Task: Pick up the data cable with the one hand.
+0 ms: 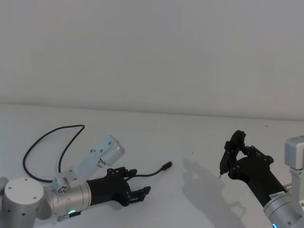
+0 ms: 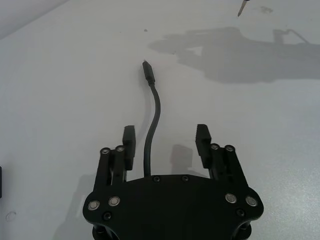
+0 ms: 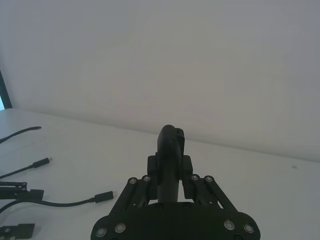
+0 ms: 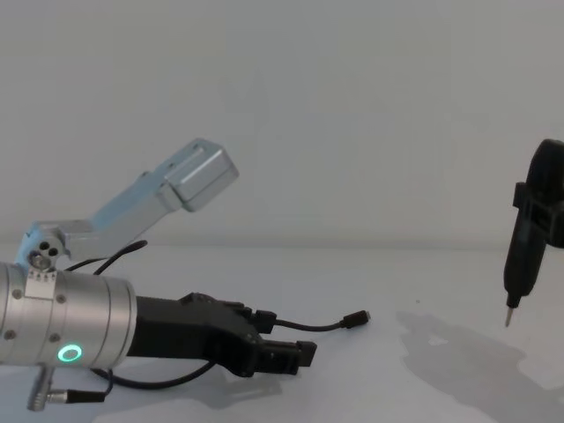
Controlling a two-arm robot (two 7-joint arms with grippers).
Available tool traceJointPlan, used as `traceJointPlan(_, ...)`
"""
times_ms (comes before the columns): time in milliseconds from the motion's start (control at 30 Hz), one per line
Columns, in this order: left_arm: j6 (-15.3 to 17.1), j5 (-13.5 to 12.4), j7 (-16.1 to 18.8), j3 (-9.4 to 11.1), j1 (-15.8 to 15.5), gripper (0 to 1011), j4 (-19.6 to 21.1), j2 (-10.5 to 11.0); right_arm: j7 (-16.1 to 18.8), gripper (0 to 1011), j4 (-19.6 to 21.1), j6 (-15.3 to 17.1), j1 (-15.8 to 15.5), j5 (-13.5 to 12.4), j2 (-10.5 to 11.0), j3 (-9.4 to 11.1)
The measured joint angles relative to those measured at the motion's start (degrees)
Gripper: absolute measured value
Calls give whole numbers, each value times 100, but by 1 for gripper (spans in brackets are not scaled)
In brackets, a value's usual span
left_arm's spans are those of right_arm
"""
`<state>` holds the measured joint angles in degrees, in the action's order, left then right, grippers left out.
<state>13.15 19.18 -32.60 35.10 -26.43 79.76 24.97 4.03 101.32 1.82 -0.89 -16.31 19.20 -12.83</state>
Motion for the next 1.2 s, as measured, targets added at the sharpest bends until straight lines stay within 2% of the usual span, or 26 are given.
traceJointPlan(267, 6, -12, -5, 15, -15, 456, -20, -11, 29, 275, -5, -7, 17, 14, -21, -7)
traceJointPlan(300, 6, -12, -5, 15, -15, 456, -20, -11, 48, 275, -22, -12, 38, 21, -31, -21)
traceJointPlan(367, 8, -14, -7, 18, -19, 349, -25, -12, 78, 274, -58, -24, 79, 35, -54, -49)
traceJointPlan(433, 8, -16, -8, 19, -20, 314, -27, -13, 110, 275, -106, -29, 136, 48, -83, -81)
traceJointPlan(567, 10, -19, -10, 23, -22, 155, -31, -15, 159, 275, -202, -33, 229, 68, -140, -143)
traceJointPlan(700, 10, -21, -10, 25, -25, 58, -33, -17, 214, 274, -297, -33, 329, 95, -202, -215)
traceJointPlan(1200, 10, -23, -10, 30, -29, 44, -40, -21, 415, 275, -731, 20, 731, 272, -410, -484)
